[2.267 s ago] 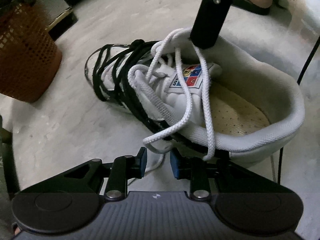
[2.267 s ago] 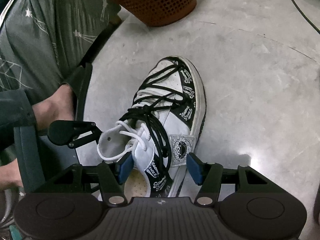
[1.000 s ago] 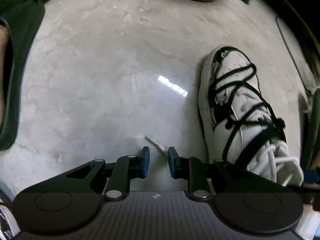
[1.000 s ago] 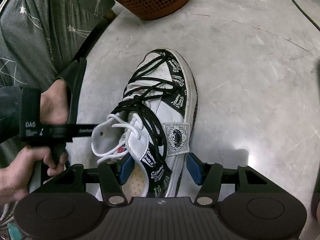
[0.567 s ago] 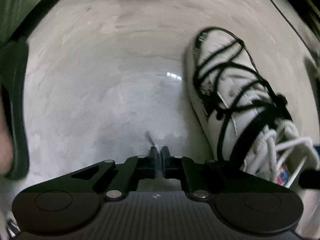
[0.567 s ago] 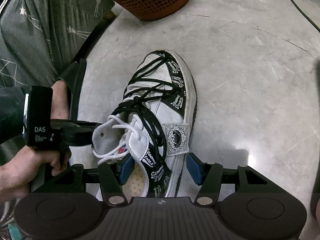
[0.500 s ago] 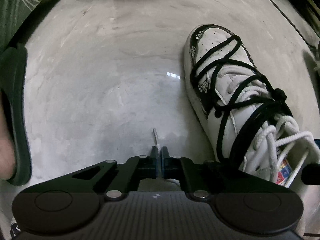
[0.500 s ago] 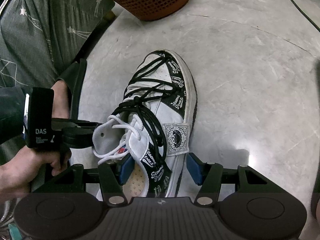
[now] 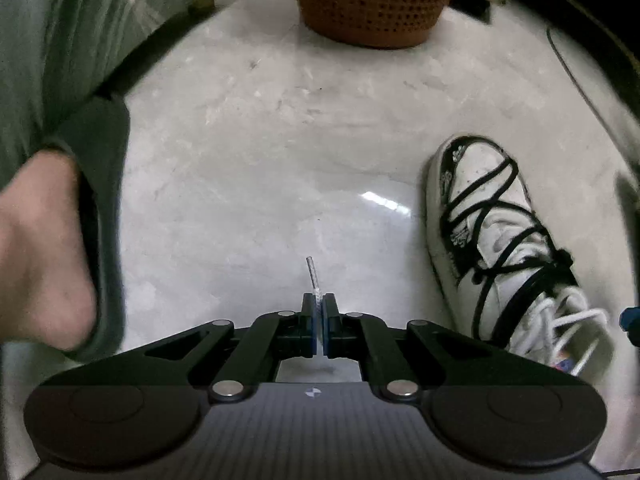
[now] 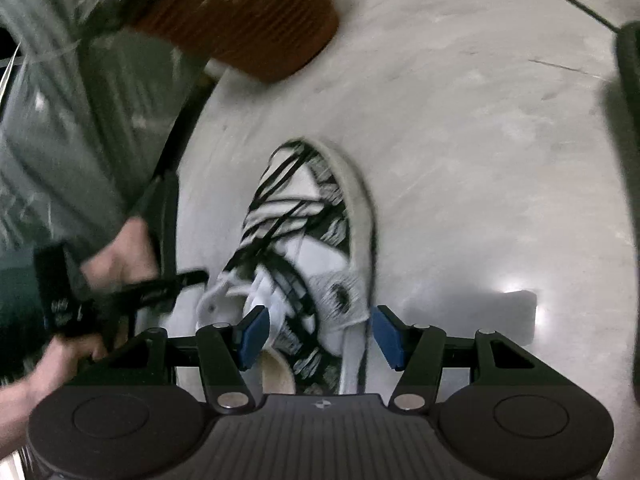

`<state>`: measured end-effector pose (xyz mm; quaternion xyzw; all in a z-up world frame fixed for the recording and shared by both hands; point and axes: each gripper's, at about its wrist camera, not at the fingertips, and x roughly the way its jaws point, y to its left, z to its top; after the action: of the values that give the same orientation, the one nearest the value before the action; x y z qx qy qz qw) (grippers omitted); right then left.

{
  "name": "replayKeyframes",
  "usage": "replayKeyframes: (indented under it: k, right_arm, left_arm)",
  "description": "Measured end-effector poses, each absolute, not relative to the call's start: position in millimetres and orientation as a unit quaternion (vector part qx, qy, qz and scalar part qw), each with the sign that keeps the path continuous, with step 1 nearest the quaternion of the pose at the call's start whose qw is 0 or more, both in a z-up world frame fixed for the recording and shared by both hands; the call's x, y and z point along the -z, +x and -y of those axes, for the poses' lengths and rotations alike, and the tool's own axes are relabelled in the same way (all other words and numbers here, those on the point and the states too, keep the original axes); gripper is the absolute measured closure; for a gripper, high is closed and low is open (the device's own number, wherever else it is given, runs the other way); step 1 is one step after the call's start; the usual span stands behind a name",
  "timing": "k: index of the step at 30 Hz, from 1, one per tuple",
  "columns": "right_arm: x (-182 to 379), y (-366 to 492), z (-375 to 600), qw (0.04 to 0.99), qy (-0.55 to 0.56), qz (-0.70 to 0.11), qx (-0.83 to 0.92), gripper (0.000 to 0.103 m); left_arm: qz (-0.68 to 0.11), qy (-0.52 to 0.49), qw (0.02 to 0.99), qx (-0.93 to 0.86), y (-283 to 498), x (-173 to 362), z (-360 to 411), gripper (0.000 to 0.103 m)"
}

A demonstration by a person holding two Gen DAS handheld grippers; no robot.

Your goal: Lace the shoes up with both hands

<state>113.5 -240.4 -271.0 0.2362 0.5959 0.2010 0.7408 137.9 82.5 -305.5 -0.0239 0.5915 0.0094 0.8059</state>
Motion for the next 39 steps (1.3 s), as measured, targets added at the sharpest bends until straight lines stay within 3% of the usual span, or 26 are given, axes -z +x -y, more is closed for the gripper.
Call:
replayKeyframes:
  k: [7,13,19,32,39]
  right_arm:
    - [268,116,237,0.743,0.237,-0.595,-0.196,0.041]
    - [264,121,229,0.745,0.223,-0.593,-0.21,0.041]
    - [258,123,228,0.75,0.215,-0.587,-0.215,0.041]
    - [242,126,210,0.756,0.2,-0.576,-0.239,0.041]
    - [244,124,213,0.754,0.195,-0.582,-0.235,0.041]
  left_arm:
    - [-0.567,-0.113,0.814,-0.056,128,302,-103,0.1]
    - [-0.499,0.244,0.822,0.127,110,276,-27,0.1]
    - [-0.399,0.468,0.733,0.29,58,268,19,0.1]
    - [-0.254,0.659,0.571,0.419,27,262,25,0.1]
    - [-0.212,0.7,0.51,0.453,26,279,15,0.1]
